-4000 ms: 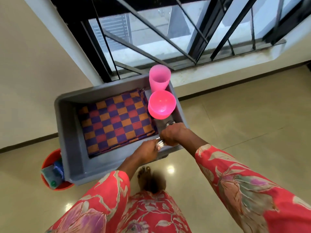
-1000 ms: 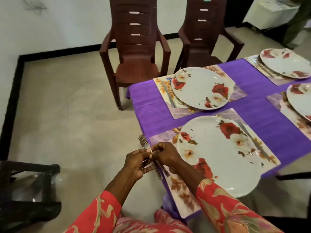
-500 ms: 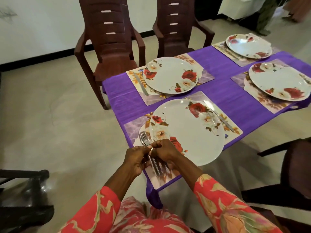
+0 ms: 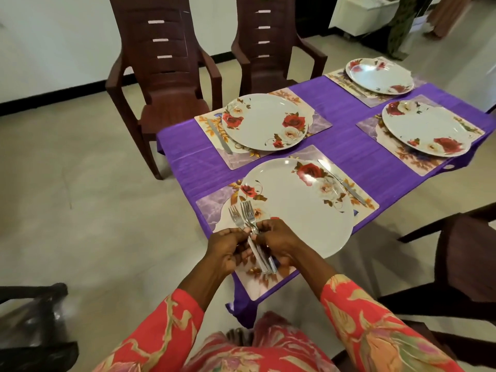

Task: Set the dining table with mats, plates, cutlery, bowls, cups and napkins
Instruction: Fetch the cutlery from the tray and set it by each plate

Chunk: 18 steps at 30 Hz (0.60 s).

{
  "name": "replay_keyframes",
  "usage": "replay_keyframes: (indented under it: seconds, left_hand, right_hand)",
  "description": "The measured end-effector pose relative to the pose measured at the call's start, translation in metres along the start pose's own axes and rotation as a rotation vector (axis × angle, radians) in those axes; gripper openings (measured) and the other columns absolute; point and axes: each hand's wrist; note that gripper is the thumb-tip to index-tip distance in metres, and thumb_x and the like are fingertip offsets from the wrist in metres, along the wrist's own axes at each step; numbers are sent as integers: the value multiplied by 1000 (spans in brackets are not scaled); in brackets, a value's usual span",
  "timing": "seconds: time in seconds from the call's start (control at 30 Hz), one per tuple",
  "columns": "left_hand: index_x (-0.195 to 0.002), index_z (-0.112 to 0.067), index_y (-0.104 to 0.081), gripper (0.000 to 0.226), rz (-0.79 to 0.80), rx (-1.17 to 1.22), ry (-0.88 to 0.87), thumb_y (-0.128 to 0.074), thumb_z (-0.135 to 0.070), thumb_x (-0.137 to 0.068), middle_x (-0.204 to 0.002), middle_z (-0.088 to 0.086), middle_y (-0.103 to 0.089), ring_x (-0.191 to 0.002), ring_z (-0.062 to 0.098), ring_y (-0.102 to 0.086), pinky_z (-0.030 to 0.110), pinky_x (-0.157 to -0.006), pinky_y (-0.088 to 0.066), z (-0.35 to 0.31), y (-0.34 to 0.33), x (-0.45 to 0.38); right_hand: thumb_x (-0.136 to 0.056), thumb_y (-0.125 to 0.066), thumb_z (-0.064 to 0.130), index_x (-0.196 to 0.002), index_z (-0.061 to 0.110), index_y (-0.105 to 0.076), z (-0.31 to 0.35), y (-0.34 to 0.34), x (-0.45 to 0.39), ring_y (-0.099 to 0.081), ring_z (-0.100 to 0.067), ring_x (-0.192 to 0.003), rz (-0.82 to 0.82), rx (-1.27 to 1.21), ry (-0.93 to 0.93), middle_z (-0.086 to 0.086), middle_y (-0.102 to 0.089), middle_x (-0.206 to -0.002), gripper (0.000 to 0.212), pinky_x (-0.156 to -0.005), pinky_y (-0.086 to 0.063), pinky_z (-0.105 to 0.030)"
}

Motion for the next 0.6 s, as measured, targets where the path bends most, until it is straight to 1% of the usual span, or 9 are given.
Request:
replay_keyframes:
  seconds: [0.1, 0.13, 0.2, 0.27, 0.33, 0.37, 0.43, 0.5, 0.6]
  left_hand:
    - [-75, -3, -61, 13, -28, -27, -11, -61, 6, -85, -54, 8, -66, -55, 21, -63, 30, -49, -56, 1, -1, -3]
    - [-75, -3, -60, 14, -63, -52, -26, -61, 6, -85, -57, 9, -66, -54, 21, -62, 29, -47, -55, 1, 0, -7]
    - [-75, -3, -59, 13, -150, -109, -56, -60, 6, -85, -71, 13, -65, -59, 23, -61, 27, -44, -54, 4, 2, -16]
    - [-74, -2, -60, 14, -226, -177, -94, -59, 7, -84, -79, 17, -64, -61, 25, -60, 32, -49, -56, 8, 3, -27]
    - [-69, -4, -60, 16, -301, -254, -124, -59, 5, -83, -79, 20, -64, -61, 29, -60, 39, -57, -57, 12, 2, -36]
    - [-66, -4, -59, 17, -339, -296, -139, -60, 4, -81, -77, 20, -64, -60, 29, -61, 41, -59, -56, 14, 2, -40]
    - [-65, -4, -61, 12, -396, -372, -169, -63, -2, -77, -76, 20, -67, -63, 32, -65, 42, -62, -59, 19, 3, -54]
    - [-71, -4, -66, 5, -446, -439, -192, -66, -9, -72, -81, 21, -69, -72, 36, -68, 48, -68, -59, 30, 5, -79]
    - [-78, -5, -69, 9, -506, -533, -226, -68, -13, -76, -81, 16, -70, -76, 34, -68, 44, -73, -58, 35, 0, -83]
  right_hand:
    - [-89, -55, -2, -91, 9, -65, -1, 5, 1, -66, -22, -75, 1, -69, -22, -13, -68, -87, 15, -78, -57, -40]
    - [-89, -55, -3, -88, 11, -65, -2, 8, -1, -67, -24, -76, -4, -80, -28, -14, -68, -89, 17, -80, -57, -42]
    - [-88, -56, -3, -84, 14, -65, -2, 14, -4, -67, -33, -87, -24, -91, -40, -21, -68, -99, 19, -85, -54, -50]
    - [-88, -56, -3, -84, 12, -65, -2, 21, -9, -65, -38, -91, -41, -126, -47, -24, -67, -100, 18, -87, -52, -54]
    - [-89, -53, -6, -85, 8, -64, 0, 29, -14, -64, -33, -82, -38, -159, -52, -20, -66, -92, 18, -83, -54, -47]
    - [-89, -52, -7, -86, 8, -63, 0, 32, -17, -62, -28, -77, -33, -172, -52, -17, -64, -87, 19, -78, -54, -42]
    - [-89, -51, -7, -83, 7, -63, 2, 41, -25, -57, -24, -68, -19, -185, -54, -15, -60, -80, 20, -69, -51, -39]
    - [-89, -51, -7, -84, 6, -63, 4, 51, -36, -54, -24, -69, -2, -156, -48, -15, -57, -79, 18, -67, -48, -37]
    - [-88, -53, -6, -85, 8, -64, 8, 62, -52, -52, -23, -76, 46, -124, -34, -13, -58, -82, 18, -67, -46, -34]
Point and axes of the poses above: each hand's wrist, its own x-axis away from the middle knuckle, its own y-axis out of the back of the hand, z = x × y
